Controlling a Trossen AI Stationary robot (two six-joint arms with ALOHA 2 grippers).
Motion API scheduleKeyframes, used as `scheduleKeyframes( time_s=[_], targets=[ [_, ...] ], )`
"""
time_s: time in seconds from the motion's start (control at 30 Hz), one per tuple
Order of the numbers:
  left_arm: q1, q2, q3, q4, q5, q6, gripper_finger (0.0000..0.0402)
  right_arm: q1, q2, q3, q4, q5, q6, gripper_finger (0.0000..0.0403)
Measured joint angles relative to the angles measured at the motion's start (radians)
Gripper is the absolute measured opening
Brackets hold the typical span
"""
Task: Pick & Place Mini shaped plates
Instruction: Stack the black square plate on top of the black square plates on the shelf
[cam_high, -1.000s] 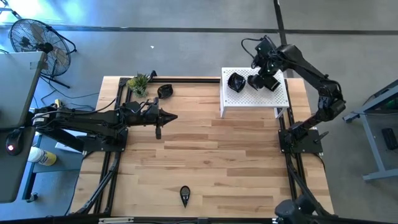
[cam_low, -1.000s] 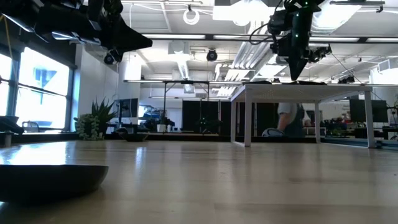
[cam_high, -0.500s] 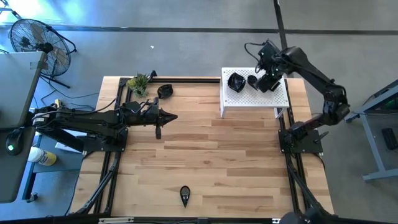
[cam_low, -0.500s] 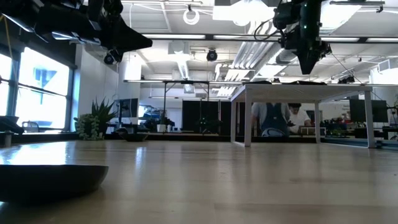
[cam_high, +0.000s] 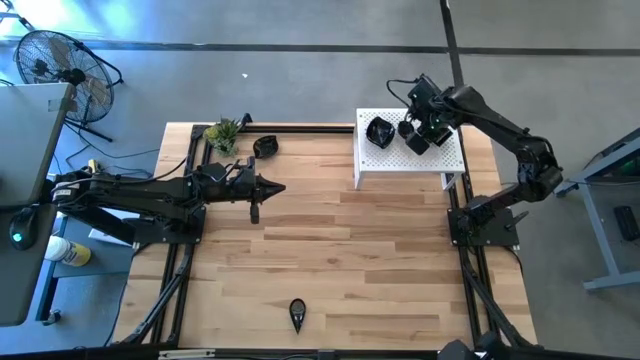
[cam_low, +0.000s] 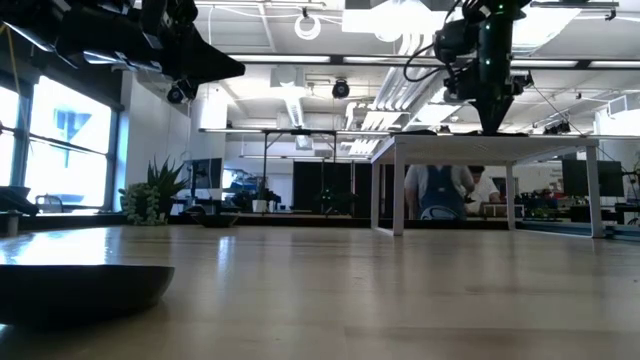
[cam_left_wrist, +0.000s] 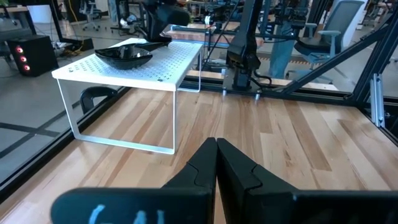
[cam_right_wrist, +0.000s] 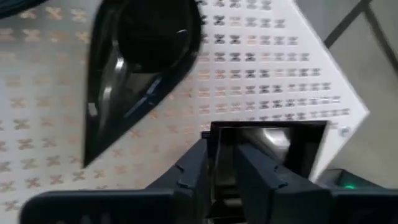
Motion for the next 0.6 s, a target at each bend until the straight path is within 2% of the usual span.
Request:
scheduleKeyframes(
  time_s=[0.2, 0.6],
  targets=[
    [0.000, 0.000, 0.000, 0.000, 0.000, 0.000, 0.0005, 0.000, 0.000, -0.001, 0.011, -0.005, -0.010, 0.0009],
    [0.000, 0.000, 0.000, 0.000, 0.000, 0.000, 0.0005, 0.000, 0.000, 0.071, -0.009, -0.009, -0.024, 0.0002]
  ],
)
